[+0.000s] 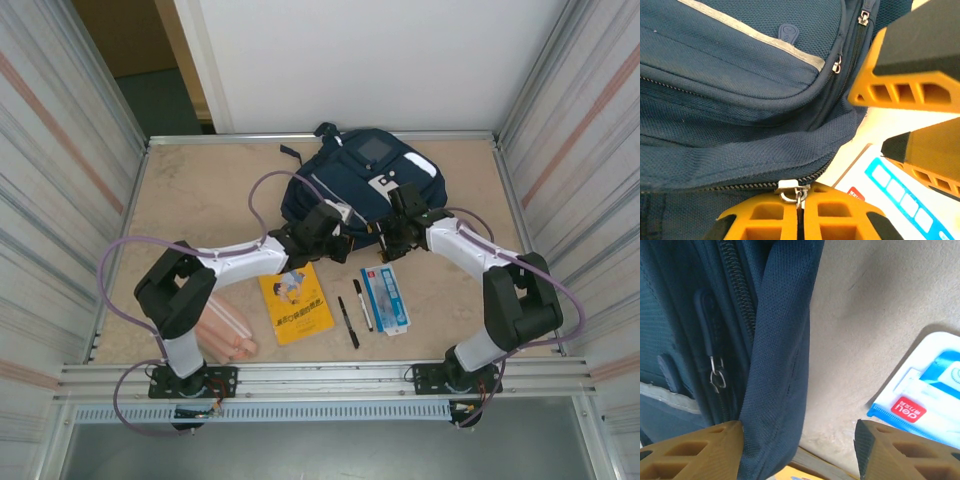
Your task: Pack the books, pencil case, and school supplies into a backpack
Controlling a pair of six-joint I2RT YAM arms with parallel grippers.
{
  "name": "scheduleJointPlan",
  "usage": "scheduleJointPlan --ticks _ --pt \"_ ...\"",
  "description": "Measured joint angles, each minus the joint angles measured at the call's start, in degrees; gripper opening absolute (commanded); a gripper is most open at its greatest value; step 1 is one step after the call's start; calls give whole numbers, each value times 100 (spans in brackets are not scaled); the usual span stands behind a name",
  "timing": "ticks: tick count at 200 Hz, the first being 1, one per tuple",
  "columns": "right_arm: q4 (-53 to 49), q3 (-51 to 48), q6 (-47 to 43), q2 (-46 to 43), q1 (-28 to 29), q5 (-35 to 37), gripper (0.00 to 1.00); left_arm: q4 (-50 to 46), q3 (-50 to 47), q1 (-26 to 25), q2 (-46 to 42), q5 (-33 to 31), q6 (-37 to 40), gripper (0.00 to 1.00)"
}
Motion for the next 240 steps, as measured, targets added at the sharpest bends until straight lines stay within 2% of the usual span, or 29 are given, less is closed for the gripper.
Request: scheduleJointPlan --ticks 14,27,37,73,109,155,179,198,240 --pt "-4 83 90 96 0 -4 58 85 -61 0 -22 17 22 0" --pt "7 166 203 221 11 0 32 133 -61 0 -24 79 61 0" --pt "42 170 264 280 24 7 21 188 -66 0 -26 149 87 0" --pt "125 168 466 317 -42 72 8 684 -481 179 -155 612 26 0" --pt "138 133 251 302 -358 -31 3 702 -732 568 -514 820 111 0" --pt "160 -96 -385 -109 -748 -166 2 409 -833 960 -885 1139 514 0" --pt "157 -201 -848 -186 -1049 -302 1 -116 -612 1093 -835 1558 686 0" --pt "111 -114 -1467 -33 -1325 -573 0 -437 -221 1056 -697 1818 868 0" --pt "-260 870 -2835 804 -1709 -1095 2 -533 -15 901 -610 1912 1108 0"
